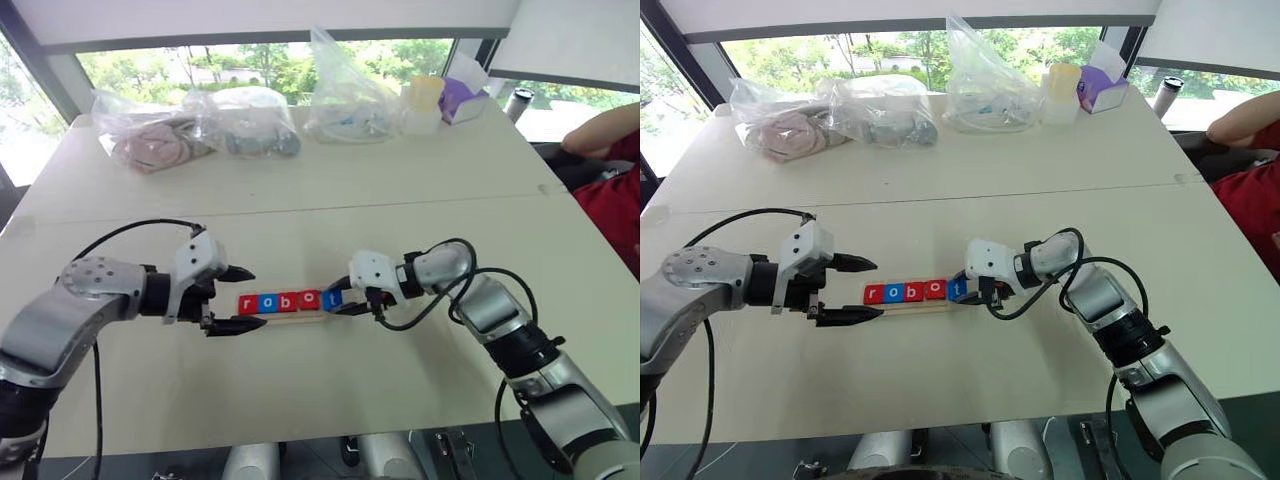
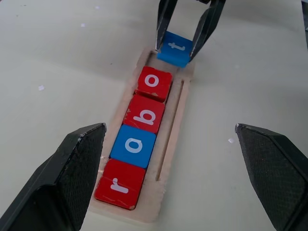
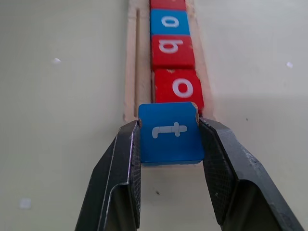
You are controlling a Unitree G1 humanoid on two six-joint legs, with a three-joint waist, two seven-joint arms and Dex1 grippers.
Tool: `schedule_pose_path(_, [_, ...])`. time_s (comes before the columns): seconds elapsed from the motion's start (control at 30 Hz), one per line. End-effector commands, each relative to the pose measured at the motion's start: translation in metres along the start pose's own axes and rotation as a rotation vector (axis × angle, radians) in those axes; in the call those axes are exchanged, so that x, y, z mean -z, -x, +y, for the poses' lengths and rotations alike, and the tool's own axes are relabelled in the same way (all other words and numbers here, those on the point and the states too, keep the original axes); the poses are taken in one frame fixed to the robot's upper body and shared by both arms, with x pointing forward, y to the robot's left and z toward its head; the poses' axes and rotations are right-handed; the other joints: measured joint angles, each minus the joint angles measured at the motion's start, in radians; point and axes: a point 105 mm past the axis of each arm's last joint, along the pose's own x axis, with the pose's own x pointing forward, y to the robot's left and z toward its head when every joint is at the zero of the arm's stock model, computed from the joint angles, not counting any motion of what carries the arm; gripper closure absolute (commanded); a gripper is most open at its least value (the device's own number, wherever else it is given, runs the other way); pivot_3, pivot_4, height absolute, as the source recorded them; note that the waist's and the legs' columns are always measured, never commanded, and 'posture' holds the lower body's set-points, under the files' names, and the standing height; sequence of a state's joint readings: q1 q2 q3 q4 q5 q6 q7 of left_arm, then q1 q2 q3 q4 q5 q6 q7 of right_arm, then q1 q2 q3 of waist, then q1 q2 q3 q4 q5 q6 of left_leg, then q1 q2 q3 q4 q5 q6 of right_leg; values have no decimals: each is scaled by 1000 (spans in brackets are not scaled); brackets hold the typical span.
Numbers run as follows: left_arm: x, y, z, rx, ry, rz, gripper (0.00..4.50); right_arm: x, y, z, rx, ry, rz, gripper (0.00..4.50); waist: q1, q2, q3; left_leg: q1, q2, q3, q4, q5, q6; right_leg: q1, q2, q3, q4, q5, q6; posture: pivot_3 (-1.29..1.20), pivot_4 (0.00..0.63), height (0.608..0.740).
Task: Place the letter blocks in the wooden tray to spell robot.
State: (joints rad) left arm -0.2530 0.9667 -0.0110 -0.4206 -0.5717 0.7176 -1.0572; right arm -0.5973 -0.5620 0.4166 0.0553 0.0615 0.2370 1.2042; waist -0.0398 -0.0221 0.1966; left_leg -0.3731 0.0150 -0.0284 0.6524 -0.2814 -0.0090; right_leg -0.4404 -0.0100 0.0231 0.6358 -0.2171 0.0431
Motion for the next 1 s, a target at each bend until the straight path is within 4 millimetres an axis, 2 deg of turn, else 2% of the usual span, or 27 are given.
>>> schedule_pose_path(0.03, [-9, 2, -1, -19, -31, -31, 0, -7, -1, -7, 12, 49, -11, 3340, -2, 0, 0, 0, 0, 0, 0, 0, 0, 0, 0, 0, 0, 0, 0, 0, 150, 740])
schedule_pose_path(0.9, [-8, -1, 0, -42, -26, -37, 0, -11, -24, -8, 7, 12, -62, 3340, -2, 0, 0, 0, 0, 0, 0, 0, 0, 0, 0, 0, 1, 1, 0, 0, 150, 740])
schedule_pose_path(1.0, [-8, -1, 0, -44, -27, -35, 0, -11, -24, -8, 12, 4, -63, 1792, -2, 0, 0, 0, 0, 0, 0, 0, 0, 0, 0, 0, 1, 1, 1, 0, 150, 740])
